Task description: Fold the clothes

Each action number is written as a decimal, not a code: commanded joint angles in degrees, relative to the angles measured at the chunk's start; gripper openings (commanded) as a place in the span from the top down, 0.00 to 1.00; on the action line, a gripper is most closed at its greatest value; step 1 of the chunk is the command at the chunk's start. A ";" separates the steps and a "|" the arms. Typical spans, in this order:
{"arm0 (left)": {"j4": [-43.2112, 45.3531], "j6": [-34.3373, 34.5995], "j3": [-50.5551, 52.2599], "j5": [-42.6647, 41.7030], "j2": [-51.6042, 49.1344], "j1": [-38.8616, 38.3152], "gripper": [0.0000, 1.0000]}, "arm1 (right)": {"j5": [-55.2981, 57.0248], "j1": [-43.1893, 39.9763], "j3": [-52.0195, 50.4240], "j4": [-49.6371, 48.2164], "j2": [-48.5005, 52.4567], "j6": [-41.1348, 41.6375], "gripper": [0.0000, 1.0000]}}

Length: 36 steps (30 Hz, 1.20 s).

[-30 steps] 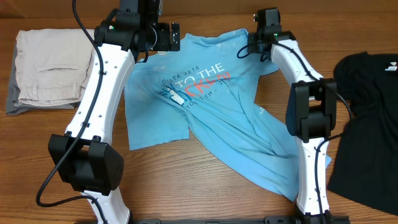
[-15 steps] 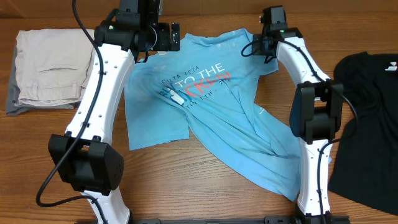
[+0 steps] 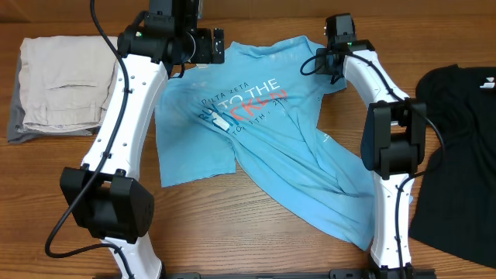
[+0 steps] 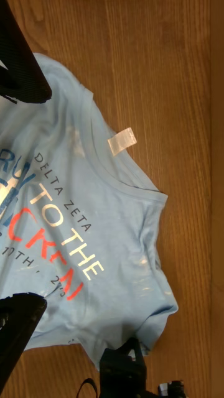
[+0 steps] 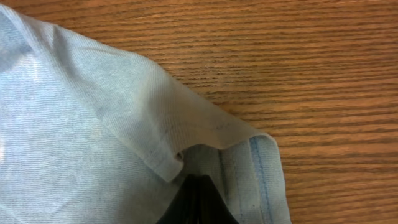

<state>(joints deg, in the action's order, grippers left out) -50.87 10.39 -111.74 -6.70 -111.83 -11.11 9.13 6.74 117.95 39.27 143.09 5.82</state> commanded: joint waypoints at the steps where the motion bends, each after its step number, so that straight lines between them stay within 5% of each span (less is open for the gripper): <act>1: 0.09 0.35 0.04 -0.37 -0.37 0.24 0.00 | 1.36 -0.13 -0.46 -0.09 -1.88 0.22 0.96; 36: 0.09 0.35 0.04 -0.37 -0.37 0.24 0.00 | -2.91 -1.90 -3.17 -14.40 0.17 1.92 0.96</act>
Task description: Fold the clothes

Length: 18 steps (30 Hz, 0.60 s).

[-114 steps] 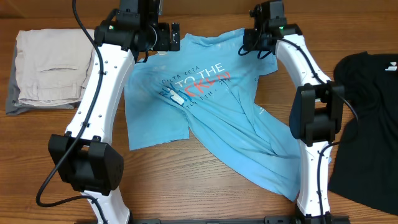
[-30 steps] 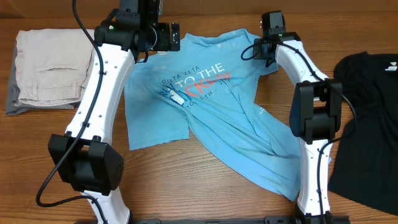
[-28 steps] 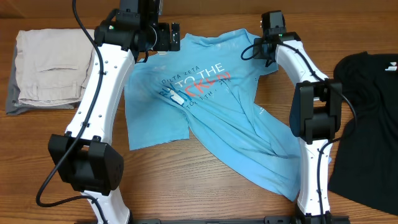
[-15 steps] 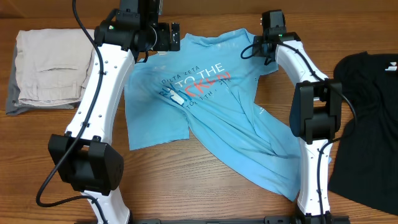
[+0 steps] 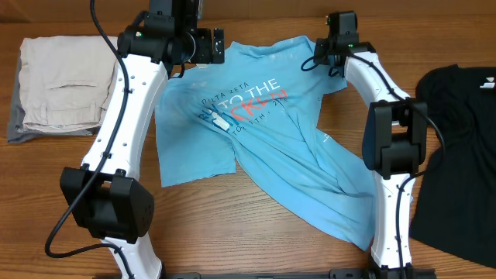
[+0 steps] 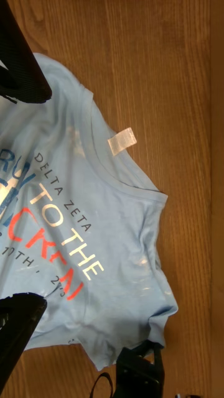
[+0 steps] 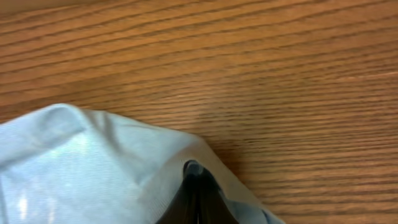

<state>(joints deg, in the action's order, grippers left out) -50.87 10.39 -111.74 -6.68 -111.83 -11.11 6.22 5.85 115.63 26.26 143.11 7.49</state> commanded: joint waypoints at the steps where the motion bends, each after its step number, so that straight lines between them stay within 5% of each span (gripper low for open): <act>1: 0.09 0.33 0.04 -0.39 -0.37 0.24 0.00 | 0.02 -1.27 -0.85 -2.51 0.83 0.24 0.96; 10: 0.09 0.33 0.04 -0.39 -0.37 0.24 0.00 | 0.07 -4.79 -0.87 -12.59 2.16 0.26 0.96; 18: 0.09 0.35 0.04 -0.39 -0.37 0.24 0.00 | -2.95 -6.34 0.50 -12.02 -0.13 -0.39 0.89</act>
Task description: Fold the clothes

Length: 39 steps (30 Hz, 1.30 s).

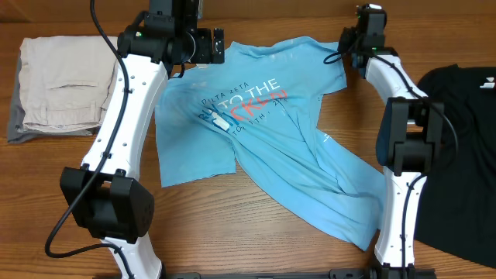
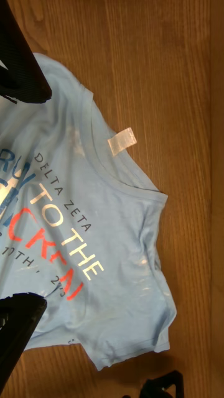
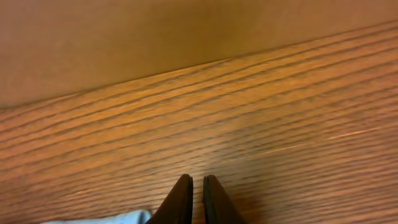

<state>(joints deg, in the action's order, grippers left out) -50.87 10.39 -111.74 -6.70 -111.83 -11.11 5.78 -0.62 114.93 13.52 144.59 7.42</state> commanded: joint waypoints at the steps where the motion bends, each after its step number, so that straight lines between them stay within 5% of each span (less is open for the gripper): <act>1: 0.09 0.33 0.04 -0.37 -0.37 0.24 0.00 | -4.57 0.13 1.70 2.49 -3.08 -0.31 0.89; 7: 0.09 0.33 0.04 -0.37 -0.37 0.24 0.00 | -16.57 1.57 2.73 13.31 -10.25 -0.28 0.96; 13: 0.09 0.33 0.04 -0.37 -0.37 0.24 0.00 | -16.52 3.80 2.40 17.40 -8.39 -0.26 0.96; 39: 0.09 0.33 0.04 -0.37 -0.37 0.22 0.00 | -12.41 4.26 2.40 7.19 2.80 0.13 0.96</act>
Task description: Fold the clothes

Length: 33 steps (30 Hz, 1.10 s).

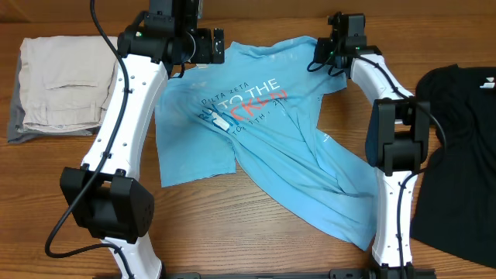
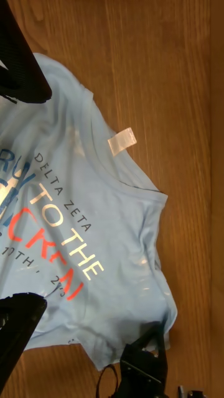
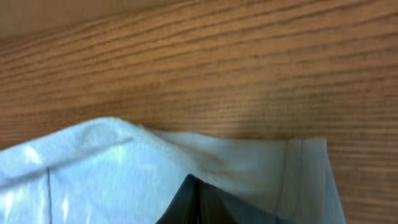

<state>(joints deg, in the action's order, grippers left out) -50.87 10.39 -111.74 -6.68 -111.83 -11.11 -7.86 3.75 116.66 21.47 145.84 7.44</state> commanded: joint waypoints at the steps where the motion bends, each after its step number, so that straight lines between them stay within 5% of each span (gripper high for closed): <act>1: 0.09 0.33 0.04 -0.42 -0.37 0.22 0.00 | 1.62 -0.11 0.68 -1.09 1.90 0.11 0.96; 13: 0.09 0.33 0.04 -0.39 -0.37 0.22 0.00 | 1.79 -0.11 2.56 -14.88 3.02 0.09 0.85; 19: 0.09 0.33 0.04 -0.39 -0.37 0.22 0.00 | 2.38 -0.20 3.87 -9.29 -2.54 1.99 0.82; 24: 0.09 0.35 0.04 -0.39 -0.37 0.22 0.00 | 11.61 -1.70 3.87 7.93 -13.16 1.99 0.62; 28: 0.09 0.33 0.04 -0.39 -0.37 0.22 0.00 | 12.07 -4.52 3.87 23.21 -21.94 2.12 0.26; 32: 0.09 0.33 0.04 -0.39 -0.37 0.22 0.00 | 12.07 -7.17 3.85 34.42 -27.91 3.76 0.00; 33: 0.09 0.33 0.04 -0.39 -0.37 0.22 0.00 | 12.09 -7.67 3.85 36.26 -28.70 3.72 0.00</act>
<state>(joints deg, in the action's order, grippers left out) -50.89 10.39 -111.74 -6.70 -111.83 -11.11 2.66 -2.55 119.52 55.27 120.60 10.41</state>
